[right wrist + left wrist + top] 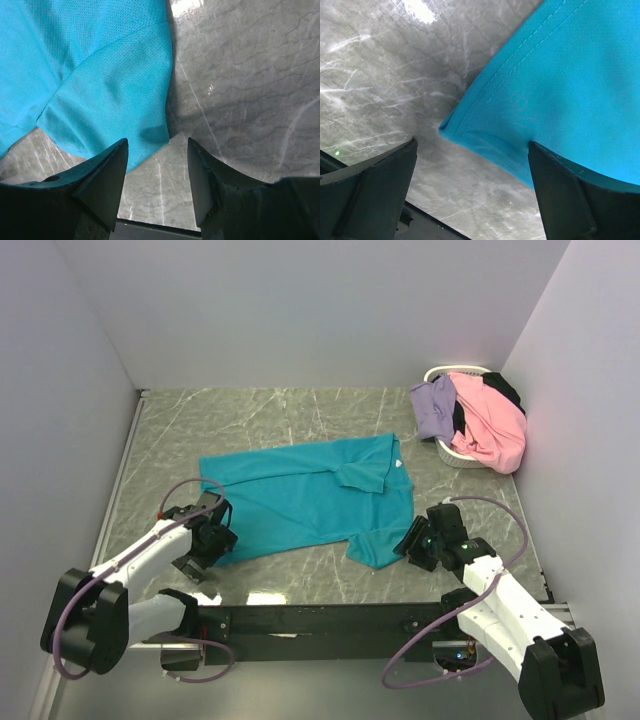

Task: Fold and stack the t-shirts
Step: Fold the tshirt

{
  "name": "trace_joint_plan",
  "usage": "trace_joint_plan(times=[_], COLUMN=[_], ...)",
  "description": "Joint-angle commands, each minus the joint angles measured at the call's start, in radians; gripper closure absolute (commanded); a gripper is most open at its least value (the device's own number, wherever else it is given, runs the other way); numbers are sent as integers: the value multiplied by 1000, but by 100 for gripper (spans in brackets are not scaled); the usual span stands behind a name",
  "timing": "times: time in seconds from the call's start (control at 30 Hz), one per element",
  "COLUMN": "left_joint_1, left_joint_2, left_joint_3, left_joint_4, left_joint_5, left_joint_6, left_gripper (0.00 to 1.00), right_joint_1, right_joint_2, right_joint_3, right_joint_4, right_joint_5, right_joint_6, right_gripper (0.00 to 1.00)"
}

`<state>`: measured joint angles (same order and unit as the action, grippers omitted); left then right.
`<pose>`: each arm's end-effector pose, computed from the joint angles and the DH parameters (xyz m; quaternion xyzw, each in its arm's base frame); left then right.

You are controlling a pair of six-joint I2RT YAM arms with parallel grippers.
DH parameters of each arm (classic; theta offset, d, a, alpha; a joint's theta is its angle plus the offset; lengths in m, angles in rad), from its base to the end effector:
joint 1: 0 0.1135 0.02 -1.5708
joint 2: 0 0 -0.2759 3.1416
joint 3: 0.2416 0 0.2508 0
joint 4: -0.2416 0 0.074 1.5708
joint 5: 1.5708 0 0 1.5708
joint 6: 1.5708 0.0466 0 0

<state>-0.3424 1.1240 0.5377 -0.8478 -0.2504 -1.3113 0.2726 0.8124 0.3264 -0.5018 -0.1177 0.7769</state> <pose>0.1481 -0.0405 0.1595 -0.4685 0.8720 0.0345 0.1376 0.1332 0.0429 0.1527 0.2222 0.9301 0.1925 0.2201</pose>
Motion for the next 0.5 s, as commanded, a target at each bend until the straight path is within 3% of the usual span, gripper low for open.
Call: trace_joint_plan(times=[0.0,0.07,0.1,0.27,0.4,0.47], left_joint_1=[-3,-3,-3,-3,-3,-3], left_joint_2=[62,76,77,65,53,51], left_joint_3=[2,4,7,5,-2,-2], left_joint_4=[42,58,62,75,88,92], left_joint_5=[-52,-52,-53,-62,-62,-61], left_joint_6=[-23,-19,-17,-14,-8,-2], left_gripper=[3,12,29,58,64,66], right_joint_1=[7,7,7,7,8,8], right_joint_2=[11,22,28,56,86,102], right_joint_3=[2,2,6,13,17,14], right_joint_4=[20,25,28,65,100,132], right_joint_5=[12,13,13,0,-23,-43], right_joint_6=[5,7,7,9,5,2], right_gripper=[42,43,43,49,57,68])
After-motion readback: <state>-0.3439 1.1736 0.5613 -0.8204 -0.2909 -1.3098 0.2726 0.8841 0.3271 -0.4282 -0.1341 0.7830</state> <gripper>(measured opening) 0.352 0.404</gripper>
